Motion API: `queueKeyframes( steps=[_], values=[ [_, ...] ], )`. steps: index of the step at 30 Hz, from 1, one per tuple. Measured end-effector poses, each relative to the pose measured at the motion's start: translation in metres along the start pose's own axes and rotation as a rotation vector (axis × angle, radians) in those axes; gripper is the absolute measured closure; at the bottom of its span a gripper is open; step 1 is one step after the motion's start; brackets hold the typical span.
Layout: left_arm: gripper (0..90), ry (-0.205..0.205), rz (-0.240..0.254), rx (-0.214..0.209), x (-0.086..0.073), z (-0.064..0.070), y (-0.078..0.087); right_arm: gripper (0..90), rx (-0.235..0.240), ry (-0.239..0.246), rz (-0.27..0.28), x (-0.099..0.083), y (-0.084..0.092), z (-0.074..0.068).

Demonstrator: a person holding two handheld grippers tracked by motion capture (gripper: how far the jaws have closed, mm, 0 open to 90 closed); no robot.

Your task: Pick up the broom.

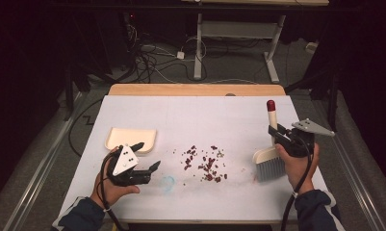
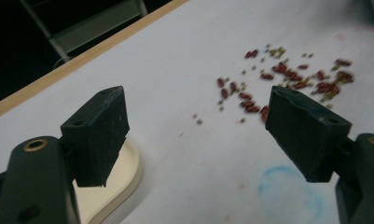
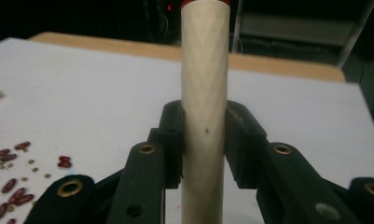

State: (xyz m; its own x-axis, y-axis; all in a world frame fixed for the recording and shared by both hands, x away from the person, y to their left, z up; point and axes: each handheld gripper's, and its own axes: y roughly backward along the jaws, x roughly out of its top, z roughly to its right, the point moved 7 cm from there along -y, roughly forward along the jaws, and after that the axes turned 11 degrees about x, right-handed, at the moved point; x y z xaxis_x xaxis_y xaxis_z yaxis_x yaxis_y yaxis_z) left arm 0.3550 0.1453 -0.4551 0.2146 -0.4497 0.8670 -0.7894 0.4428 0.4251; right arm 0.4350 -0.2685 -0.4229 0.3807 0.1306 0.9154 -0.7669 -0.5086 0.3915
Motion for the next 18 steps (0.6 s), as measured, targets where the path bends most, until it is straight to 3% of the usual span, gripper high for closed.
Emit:
queueKeyframes(
  steps=[5,7,10,11,12,14,16,18],
  values=[
    [20.7,-0.018,0.062,-0.092,0.033,0.033,-0.009,71.0,0.024,0.011,0.069,0.014,0.017,-0.015],
    [20.8,-0.026,0.076,-0.111,0.040,0.040,-0.011,70.9,0.030,0.022,0.060,0.016,0.018,-0.022],
    [20.8,-0.055,0.112,-0.203,0.067,0.075,-0.023,71.0,0.036,0.035,0.086,0.021,0.019,-0.033],
    [20.8,-0.064,0.115,-0.223,0.072,0.084,-0.026,71.0,0.026,0.043,0.120,0.024,0.021,-0.037],
    [20.8,-0.064,0.115,-0.223,0.072,0.084,-0.026,70.9,0.020,0.053,0.143,0.027,0.023,-0.042],
    [20.8,-0.083,0.129,-0.268,0.087,0.109,-0.038,70.9,0.003,0.082,0.183,0.034,0.026,-0.052],
    [20.8,-0.073,0.134,-0.293,0.097,0.122,-0.047,70.9,0.006,0.093,0.214,0.039,0.029,-0.062],
    [21.0,-0.065,0.136,-0.308,0.101,0.129,-0.052,70.9,0.011,0.097,0.226,0.041,0.030,-0.066]
  ],
)
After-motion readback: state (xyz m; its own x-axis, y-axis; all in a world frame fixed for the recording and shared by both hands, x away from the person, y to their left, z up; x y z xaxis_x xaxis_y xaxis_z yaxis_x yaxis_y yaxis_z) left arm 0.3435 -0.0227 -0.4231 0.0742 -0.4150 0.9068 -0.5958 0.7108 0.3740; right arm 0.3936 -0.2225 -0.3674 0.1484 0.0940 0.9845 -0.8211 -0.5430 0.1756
